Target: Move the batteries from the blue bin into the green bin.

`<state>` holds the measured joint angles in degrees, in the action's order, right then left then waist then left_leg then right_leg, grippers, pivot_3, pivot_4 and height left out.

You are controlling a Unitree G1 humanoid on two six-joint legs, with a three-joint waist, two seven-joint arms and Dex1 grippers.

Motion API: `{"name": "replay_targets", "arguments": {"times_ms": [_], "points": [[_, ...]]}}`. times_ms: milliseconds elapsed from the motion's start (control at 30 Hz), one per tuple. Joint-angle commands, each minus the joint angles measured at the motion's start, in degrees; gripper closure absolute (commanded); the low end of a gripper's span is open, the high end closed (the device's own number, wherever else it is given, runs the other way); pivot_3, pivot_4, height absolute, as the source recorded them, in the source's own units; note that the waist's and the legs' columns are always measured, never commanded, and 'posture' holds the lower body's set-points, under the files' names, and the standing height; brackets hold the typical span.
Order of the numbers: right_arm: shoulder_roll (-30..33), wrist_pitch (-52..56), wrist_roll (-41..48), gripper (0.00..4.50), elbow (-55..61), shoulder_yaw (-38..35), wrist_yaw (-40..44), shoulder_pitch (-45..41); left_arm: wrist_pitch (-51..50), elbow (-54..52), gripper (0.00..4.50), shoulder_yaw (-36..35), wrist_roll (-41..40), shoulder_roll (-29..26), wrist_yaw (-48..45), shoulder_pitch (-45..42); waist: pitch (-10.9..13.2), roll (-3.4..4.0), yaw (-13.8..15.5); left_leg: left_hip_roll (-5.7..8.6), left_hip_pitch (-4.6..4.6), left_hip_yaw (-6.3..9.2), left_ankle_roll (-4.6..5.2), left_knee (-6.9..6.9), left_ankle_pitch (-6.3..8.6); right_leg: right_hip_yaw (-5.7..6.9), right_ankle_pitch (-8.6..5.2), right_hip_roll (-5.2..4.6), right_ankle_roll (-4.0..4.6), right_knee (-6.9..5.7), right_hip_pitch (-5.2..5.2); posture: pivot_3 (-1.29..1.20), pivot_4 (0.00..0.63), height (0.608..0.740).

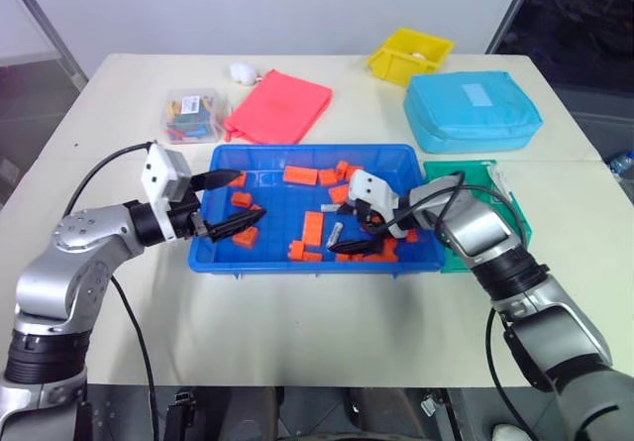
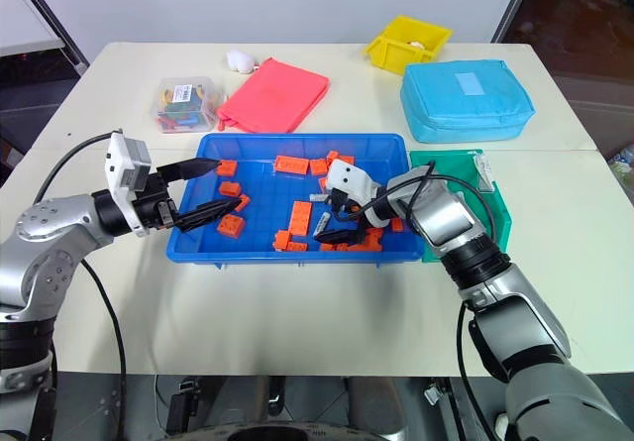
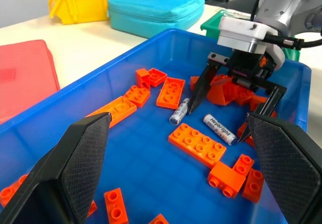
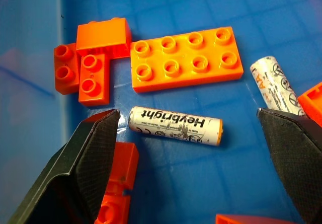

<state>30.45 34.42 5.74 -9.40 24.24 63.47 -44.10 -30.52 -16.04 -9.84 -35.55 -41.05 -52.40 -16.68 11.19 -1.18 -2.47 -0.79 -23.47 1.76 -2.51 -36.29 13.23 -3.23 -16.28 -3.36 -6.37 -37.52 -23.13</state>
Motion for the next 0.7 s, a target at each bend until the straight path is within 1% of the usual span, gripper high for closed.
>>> {"name": "replay_targets", "arguments": {"times_ms": [33,133,167,233,333,367,700], "points": [[-1.1,0.4,-2.3,0.02,-1.6,2.3,-0.1,-0.4,0.9,-1.3,0.0,-0.9,-0.3,0.0,0.2,-0.6,0.0,0.0,0.0,0.0,0.0,0.0,0.0,0.0,0.0,0.0,0.0,0.0,0.0,0.0,0.0,0.0,0.15,0.74],[-1.7,1.3,-3.0,0.02,-1.8,3.4,0.4,-0.9,1.0,-1.5,0.0,-1.2,-0.4,0.2,0.7,-0.4,0.0,0.0,0.0,0.0,0.0,0.0,0.0,0.0,0.0,0.0,0.0,0.0,0.0,0.0,0.0,0.0,0.15,0.74],[-1.7,1.4,-3.3,0.26,-1.8,3.8,0.7,-1.0,1.1,-1.6,0.0,-1.3,-0.4,0.4,1.0,-0.3,0.0,0.0,0.0,0.0,0.0,0.0,0.0,0.0,0.0,0.0,0.0,0.0,0.0,0.0,0.0,0.0,0.15,0.74],[-1.9,1.5,-3.7,0.79,-2.0,3.9,0.9,-1.0,1.1,-1.8,0.0,-1.4,-0.5,0.6,1.3,-0.2,0.0,-0.01,0.0,0.0,0.01,0.0,0.0,0.0,0.0,0.0,0.0,0.0,0.0,0.0,0.0,0.0,0.15,0.74],[-1.8,1.3,-4.3,2.18,-2.2,3.9,1.2,-1.0,1.3,-1.9,0.0,-1.6,-0.5,0.8,1.5,0.0,0.0,-0.02,0.0,0.0,0.01,0.0,0.0,-0.01,0.0,0.0,0.0,0.0,0.0,0.0,0.02,0.0,0.15,0.74],[-1.8,1.3,-4.5,2.25,-2.3,3.8,1.1,-1.1,1.4,-1.8,0.0,-1.6,-0.5,0.9,1.6,0.1,0.0,-0.02,0.0,0.0,0.01,0.01,0.0,-0.01,0.0,0.0,0.0,0.0,0.0,0.0,0.02,0.0,0.15,0.74],[-1.9,1.4,-4.8,2.25,-1.8,2.5,0.5,-1.4,2.3,-1.5,0.0,-1.5,-0.2,1.2,1.9,0.3,0.0,-0.02,0.0,0.0,0.02,0.01,0.0,-0.01,0.0,0.0,0.0,0.0,0.0,0.0,0.02,0.0,0.15,0.74]]}}
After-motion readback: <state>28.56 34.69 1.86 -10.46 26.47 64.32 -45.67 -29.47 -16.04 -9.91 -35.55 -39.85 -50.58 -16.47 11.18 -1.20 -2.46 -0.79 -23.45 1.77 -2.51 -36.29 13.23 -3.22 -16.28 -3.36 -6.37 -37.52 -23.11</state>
